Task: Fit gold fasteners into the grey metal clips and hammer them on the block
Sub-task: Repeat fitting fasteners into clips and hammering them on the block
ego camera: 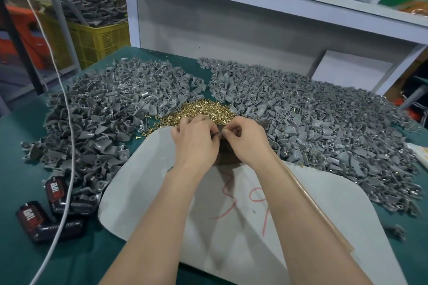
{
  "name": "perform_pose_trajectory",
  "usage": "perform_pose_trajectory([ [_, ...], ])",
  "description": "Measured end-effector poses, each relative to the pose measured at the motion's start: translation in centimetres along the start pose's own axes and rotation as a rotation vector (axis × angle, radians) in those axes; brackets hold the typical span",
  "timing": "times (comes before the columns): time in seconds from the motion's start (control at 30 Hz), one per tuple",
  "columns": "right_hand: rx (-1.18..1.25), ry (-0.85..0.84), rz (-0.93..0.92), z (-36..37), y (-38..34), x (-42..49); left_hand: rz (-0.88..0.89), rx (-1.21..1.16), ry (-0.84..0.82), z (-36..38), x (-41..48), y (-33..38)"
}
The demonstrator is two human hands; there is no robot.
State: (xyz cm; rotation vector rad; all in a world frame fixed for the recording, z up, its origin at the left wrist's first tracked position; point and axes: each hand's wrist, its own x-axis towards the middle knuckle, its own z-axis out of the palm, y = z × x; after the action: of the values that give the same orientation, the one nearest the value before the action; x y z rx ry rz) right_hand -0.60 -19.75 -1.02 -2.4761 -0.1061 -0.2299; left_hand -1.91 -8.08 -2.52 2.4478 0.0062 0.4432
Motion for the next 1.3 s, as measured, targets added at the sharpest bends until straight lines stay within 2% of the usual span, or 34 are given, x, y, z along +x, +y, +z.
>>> perform_pose_trajectory([
  [0.17,0.049,-0.002,-0.020,-1.2,0.5,0.1,0.005,-0.011,0.005,0.1,0.0,0.0],
  [0.5,-0.110,0.045,-0.058,0.2,0.0,0.3,0.010,-0.001,0.010,0.2,0.0,0.0],
  [0.83,0.080,0.132,-0.054,1.0,0.3,-0.5,0.012,-0.001,0.011,0.1,-0.1,0.1],
  [1.07,0.074,0.185,-0.086,1.2,0.2,-1.0,0.003,0.002,0.020,0.2,-0.1,0.1],
  [1.3,0.001,0.134,-0.076,0.7,-0.2,-0.8,0.016,0.006,-0.010,0.0,0.0,0.1],
])
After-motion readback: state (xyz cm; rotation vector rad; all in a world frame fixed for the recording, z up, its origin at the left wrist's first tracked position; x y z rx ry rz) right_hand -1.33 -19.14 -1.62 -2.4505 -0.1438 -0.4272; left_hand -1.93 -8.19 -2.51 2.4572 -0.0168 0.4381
